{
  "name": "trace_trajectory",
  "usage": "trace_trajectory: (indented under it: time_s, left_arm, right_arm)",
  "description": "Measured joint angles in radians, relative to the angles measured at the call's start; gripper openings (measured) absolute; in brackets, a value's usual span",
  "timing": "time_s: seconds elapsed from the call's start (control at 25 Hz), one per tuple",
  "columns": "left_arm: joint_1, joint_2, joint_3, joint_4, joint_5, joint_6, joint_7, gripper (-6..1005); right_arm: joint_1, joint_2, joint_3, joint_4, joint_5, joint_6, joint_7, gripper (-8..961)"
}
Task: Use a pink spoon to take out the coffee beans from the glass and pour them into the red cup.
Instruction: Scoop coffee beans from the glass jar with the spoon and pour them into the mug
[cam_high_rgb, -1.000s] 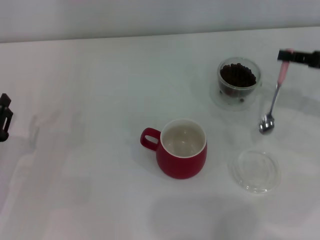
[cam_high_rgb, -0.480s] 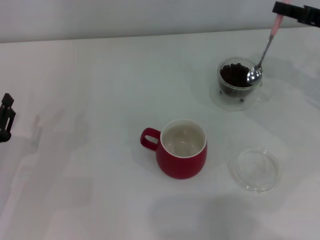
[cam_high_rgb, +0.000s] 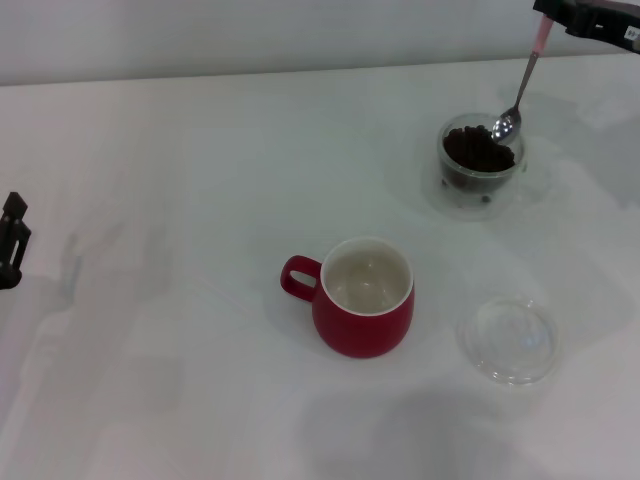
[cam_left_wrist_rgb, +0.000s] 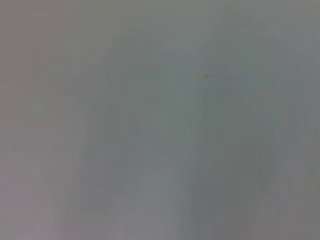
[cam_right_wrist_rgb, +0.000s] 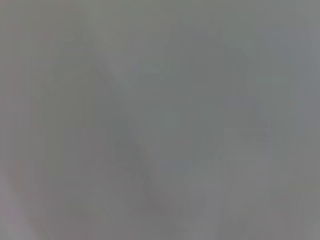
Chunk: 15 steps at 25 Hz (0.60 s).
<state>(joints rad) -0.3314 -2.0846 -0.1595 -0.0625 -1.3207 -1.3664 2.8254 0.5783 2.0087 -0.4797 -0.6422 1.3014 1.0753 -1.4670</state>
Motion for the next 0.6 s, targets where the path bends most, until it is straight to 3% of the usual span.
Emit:
trace_trajectory:
  time_s: [0.6]
  left_arm:
    - [-0.006,0.003,-0.008,0.016,-0.006,0.004,0.000,486]
  right_arm:
    - [-0.013,0.004,-0.005,0.094,0.098,0.005,-0.197,152]
